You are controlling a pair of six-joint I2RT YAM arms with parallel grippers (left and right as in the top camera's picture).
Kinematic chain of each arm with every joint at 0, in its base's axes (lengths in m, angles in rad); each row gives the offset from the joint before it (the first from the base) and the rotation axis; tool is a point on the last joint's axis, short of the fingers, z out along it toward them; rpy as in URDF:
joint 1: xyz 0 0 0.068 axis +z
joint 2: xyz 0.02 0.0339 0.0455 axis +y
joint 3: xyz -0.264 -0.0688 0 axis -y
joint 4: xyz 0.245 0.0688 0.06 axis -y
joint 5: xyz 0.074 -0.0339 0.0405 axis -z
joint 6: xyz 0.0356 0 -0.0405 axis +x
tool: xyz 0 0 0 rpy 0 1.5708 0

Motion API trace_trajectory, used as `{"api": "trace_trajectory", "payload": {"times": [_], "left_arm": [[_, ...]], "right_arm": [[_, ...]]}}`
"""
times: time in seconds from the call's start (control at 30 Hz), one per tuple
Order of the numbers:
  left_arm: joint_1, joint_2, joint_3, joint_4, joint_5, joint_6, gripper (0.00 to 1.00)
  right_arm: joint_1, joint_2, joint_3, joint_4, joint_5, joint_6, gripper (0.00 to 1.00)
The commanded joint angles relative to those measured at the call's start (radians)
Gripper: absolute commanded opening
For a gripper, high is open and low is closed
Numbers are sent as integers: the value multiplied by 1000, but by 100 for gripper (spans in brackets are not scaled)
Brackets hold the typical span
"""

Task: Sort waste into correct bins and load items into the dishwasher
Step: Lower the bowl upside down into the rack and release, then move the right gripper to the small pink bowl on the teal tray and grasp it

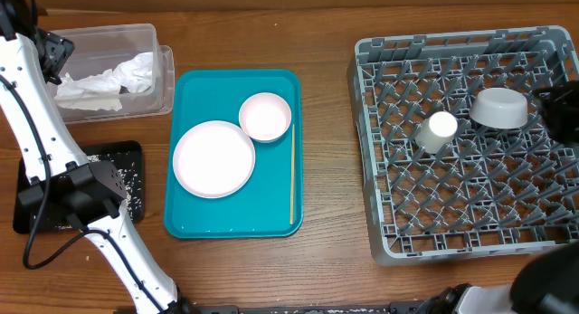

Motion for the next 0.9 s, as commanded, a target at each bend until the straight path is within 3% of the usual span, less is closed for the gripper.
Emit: {"api": "trace_trajectory", "payload": {"times": [0.0, 0.07, 0.1, 0.2, 0.53, 0.63, 0.77, 0.87], "left_arm": [[-2, -24, 18, -2, -17, -17, 100], [-2, -24, 18, -2, -17, -17, 100], [-2, -24, 18, -2, -17, -17, 100], [-2, -24, 18, -2, -17, -17, 100], [-2, -24, 18, -2, -17, -17, 100], [-2, -24, 18, -2, -17, -17, 100], [-2, -24, 18, -2, -17, -17, 100], [-5, -24, 18, -2, -17, -17, 100]], "right_arm": [[6, -103, 39, 26, 100, 30, 40], [23, -106, 39, 37, 129, 29, 35], [37, -100, 38, 40, 150, 29, 25], [96, -64, 38, 49, 219, 29, 11], [287, 197, 38, 186, 428, 19, 7], [286, 220, 38, 161, 469, 19, 7], [286, 215, 50, 89, 662, 25, 4], [285, 214, 88, 32, 660, 34, 5]]}}
